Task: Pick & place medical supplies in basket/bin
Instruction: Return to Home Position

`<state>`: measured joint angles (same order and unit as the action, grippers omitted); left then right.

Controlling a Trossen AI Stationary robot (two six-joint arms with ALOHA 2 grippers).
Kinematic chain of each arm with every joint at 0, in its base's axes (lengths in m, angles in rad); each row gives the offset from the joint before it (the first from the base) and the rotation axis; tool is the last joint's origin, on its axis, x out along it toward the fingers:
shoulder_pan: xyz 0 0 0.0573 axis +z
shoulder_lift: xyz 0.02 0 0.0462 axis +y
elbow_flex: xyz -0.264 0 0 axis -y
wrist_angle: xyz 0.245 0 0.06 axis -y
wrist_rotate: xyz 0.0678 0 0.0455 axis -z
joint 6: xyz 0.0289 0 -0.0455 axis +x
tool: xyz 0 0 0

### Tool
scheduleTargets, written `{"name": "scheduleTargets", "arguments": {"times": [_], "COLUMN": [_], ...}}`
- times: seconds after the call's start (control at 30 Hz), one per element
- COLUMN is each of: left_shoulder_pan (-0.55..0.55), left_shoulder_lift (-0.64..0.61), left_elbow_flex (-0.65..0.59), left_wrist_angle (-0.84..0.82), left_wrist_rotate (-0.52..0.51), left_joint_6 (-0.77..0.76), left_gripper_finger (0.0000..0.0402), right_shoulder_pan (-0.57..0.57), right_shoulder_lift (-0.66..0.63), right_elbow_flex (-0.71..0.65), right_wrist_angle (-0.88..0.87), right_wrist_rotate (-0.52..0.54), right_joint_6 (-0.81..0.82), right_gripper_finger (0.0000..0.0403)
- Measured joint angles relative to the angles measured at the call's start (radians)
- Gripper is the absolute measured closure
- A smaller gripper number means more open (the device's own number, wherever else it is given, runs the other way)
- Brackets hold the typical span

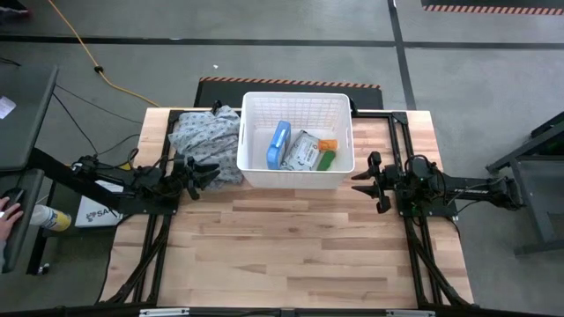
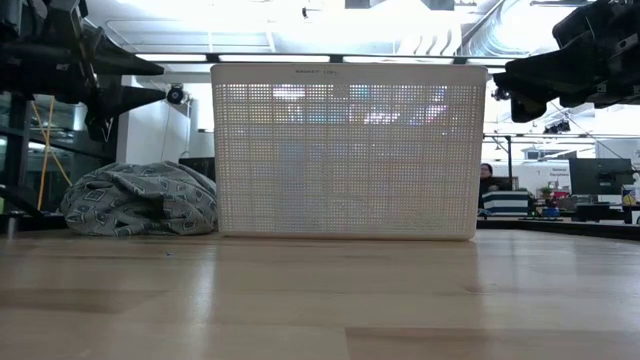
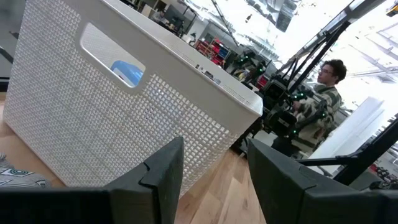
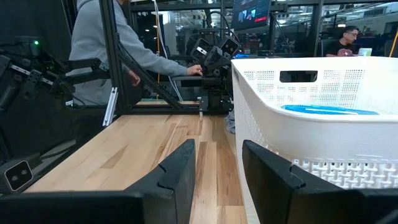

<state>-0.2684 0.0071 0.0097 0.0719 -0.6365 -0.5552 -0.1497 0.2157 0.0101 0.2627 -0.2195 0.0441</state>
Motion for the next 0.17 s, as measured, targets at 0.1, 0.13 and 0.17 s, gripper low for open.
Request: {"name": "scheduleTargets", "arguments": {"times": [0.1,0.13,0.17], "left_shoulder_pan": [0.0,0.0,0.0], "left_shoulder_lift": [0.0,0.0,0.0], "left_elbow_flex": [0.0,0.0,0.0], "left_wrist_angle": [0.0,0.0,0.0], "left_wrist_rotate": [0.0,0.0,0.0], "left_joint_6": [0.0,0.0,0.0], "left_gripper_finger": [0.019,0.019,0.019], "right_shoulder_pan": [0.0,0.0,0.0], "right_shoulder_lift": [0.0,0.0,0.0], "right_elbow_flex": [0.0,0.0,0.0], "right_wrist_angle": [0.0,0.0,0.0], "right_wrist_rotate": [0.0,0.0,0.0], "right_joint_6": [0.0,0.0,0.0], "right_gripper_finger": [0.0279,0.0279,0.0279]}}
